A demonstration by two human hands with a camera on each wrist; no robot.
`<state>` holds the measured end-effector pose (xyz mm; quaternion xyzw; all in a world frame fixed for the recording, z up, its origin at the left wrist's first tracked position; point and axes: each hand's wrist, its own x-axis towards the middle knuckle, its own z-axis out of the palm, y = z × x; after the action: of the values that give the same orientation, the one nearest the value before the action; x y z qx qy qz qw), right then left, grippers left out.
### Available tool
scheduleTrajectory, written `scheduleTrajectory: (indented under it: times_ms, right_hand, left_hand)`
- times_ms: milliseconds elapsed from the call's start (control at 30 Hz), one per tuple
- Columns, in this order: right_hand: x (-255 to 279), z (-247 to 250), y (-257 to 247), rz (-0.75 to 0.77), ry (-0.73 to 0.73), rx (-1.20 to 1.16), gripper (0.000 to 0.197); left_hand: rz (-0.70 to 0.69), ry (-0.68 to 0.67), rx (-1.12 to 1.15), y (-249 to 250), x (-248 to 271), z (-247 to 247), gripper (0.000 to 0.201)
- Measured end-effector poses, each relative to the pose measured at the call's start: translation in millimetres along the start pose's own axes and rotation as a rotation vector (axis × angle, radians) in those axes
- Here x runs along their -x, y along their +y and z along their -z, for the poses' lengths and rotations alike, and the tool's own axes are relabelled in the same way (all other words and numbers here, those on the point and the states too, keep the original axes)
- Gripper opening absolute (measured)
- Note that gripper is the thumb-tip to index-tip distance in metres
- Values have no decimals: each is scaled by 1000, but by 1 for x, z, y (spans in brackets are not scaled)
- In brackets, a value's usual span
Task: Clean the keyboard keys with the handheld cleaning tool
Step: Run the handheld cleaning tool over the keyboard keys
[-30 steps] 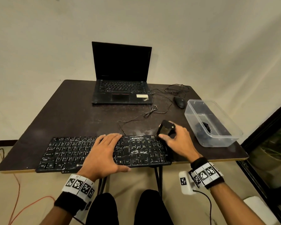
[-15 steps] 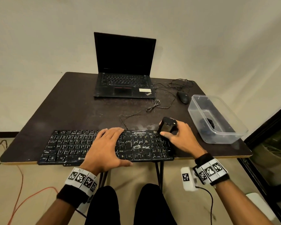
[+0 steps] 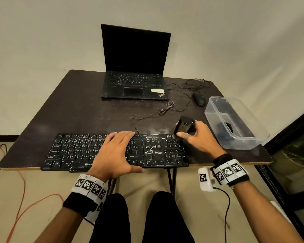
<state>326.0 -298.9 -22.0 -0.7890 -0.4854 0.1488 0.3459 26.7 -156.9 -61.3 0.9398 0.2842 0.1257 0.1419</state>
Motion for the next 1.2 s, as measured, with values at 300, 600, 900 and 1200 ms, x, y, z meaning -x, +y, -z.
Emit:
scheduleTrajectory:
  times_ms: [300, 600, 900, 1200]
  right_hand:
    - [-1, 1, -2, 21, 2, -47, 39]
    - [-9, -4, -11, 11, -129, -94, 40]
    - [-20, -13, -22, 23, -104, 7, 38]
    - [-16, -15, -21, 25, -108, 0, 38]
  left_hand:
    - [-9, -1, 9, 0, -1, -2, 133]
    - [-15, 12, 12, -1, -1, -1, 132]
    - [-22, 18, 14, -1, -1, -1, 133]
    - [-22, 9, 2, -1, -2, -2, 132]
